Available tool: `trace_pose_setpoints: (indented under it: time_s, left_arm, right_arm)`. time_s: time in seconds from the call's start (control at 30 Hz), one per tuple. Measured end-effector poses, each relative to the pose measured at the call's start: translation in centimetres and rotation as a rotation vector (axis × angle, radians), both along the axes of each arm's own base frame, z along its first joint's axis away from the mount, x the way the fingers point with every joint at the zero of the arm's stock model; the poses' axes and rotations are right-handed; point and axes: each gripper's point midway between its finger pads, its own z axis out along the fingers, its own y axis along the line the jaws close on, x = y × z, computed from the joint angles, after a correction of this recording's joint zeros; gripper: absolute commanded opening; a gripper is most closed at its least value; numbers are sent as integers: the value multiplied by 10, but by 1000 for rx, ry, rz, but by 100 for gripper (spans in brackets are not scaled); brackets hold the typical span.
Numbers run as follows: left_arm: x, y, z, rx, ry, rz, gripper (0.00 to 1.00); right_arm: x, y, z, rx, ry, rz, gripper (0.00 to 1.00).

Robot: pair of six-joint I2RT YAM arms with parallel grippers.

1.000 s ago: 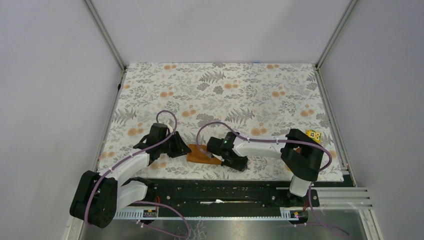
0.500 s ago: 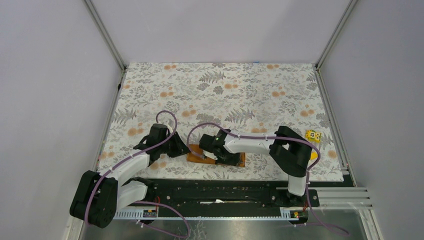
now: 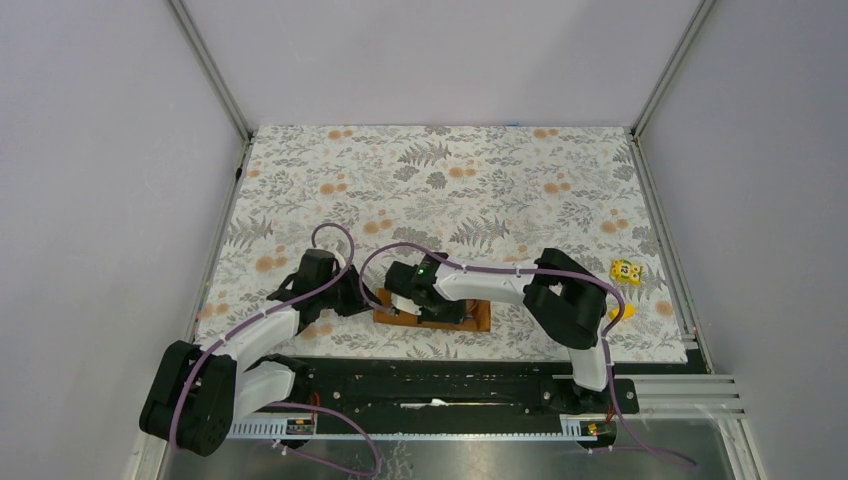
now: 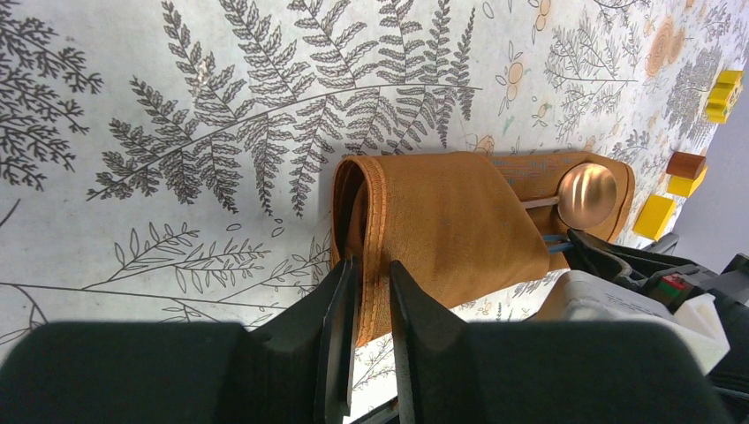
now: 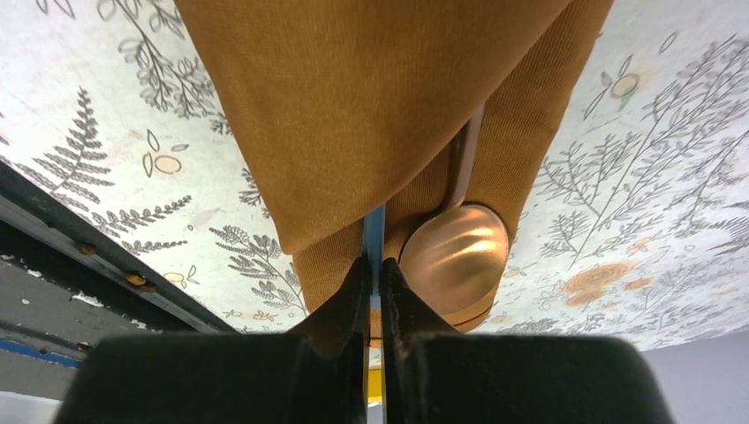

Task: Fold the napkin into a case and place the utensils inside
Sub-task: Insert the chopsticks into the folded napkin, then reset both arms

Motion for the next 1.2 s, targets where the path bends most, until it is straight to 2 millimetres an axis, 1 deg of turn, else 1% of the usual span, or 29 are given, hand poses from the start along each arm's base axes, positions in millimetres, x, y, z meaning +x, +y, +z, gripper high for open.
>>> trace_pose_setpoints:
  time_s: [0.1,0.13,0.23,0.3,0.43,0.57,0.67,0.77,0.87,0.9,0.97,1.0,1.03,1.07,1.13,1.17,1.2]
  left_arm:
    - [0,0,-1,-1,2,2,25]
    - [0,0,0,-1,3,2,25]
    - [-1,0,-1,-1,4,2,25]
    - [-1,0,-1,-1,3,2,26]
    - [-1,0,-1,0,4,2,29]
    - [-1,1,-1,1,6,7,30]
    - [-1,2,-1,6,7,14,32]
    - [0,5,4,13,-12,29,35]
    - [4,9,14,24,-50,55,37]
    - [6,11,19,29,-66,64,38]
    - [13,14,35,37,-111,86,42]
    - [17,15,45,40,-135,93,44]
    - [23,15,60,42,-170,101,46]
    - [28,16,74,44,-201,103,47]
    - [43,15,114,41,-293,108,50]
    - [51,15,141,39,-351,110,50]
    - [59,15,172,35,-425,111,51]
  right_arm:
    - [3,6,1,7,-2,15,1]
    - [4,8,1,9,0,19,3]
    - [4,12,1,20,11,28,14]
    - [3,14,1,26,17,32,22]
    - [3,14,1,28,18,30,38]
    - [3,15,3,36,12,12,44]
    - [2,15,16,73,-9,-15,51]
    - [2,10,43,143,-65,-47,60]
    - [4,-5,76,219,-154,-94,65]
    - [5,-12,88,252,-187,-116,68]
    - [9,-27,113,327,-255,-176,80]
    - [12,-35,125,369,-291,-214,88]
    - [18,-43,139,417,-337,-256,99]
    - [25,-52,158,482,-399,-309,100]
    - [39,-70,205,643,-561,-410,100]
    - [44,-79,232,735,-647,-457,100]
    - [46,-87,254,812,-715,-494,100]
